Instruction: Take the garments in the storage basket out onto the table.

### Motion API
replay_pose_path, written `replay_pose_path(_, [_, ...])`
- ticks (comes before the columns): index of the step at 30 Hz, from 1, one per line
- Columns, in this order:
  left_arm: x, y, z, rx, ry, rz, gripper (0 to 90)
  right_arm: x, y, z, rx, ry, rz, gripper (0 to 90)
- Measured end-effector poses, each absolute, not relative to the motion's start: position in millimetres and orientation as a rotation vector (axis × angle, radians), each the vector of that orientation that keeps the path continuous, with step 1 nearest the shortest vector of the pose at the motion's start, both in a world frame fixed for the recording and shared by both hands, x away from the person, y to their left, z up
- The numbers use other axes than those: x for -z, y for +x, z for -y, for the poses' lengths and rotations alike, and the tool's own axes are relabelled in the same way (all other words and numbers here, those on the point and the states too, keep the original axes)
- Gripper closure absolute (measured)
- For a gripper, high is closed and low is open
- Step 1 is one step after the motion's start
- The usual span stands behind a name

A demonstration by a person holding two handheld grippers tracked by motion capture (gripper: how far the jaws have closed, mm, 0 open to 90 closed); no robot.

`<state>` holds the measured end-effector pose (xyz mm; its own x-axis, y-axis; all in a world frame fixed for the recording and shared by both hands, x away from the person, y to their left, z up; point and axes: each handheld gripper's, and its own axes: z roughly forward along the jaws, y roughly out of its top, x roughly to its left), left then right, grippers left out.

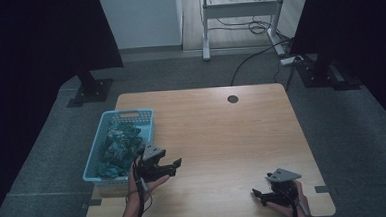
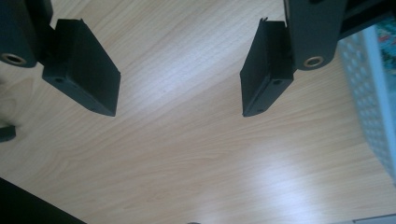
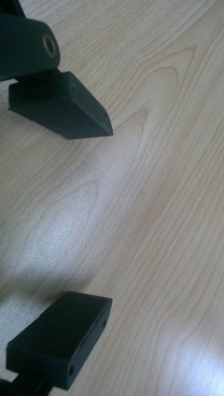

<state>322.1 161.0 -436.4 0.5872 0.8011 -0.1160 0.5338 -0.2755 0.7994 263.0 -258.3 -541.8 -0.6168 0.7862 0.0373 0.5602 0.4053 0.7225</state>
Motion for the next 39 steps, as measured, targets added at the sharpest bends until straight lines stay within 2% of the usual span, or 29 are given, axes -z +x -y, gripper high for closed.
replay_pose_path(15, [427, 326, -180, -0.387, 1.915, -1.075, 28.7, 542, 264, 258, -1.033, 1.17, -2.356, 15.2])
replay_pose_path(39, [415, 329, -203, -0.441, 1.946, -1.107, 27.0, 542, 264, 258, -1.033, 1.168, -2.357, 15.2])
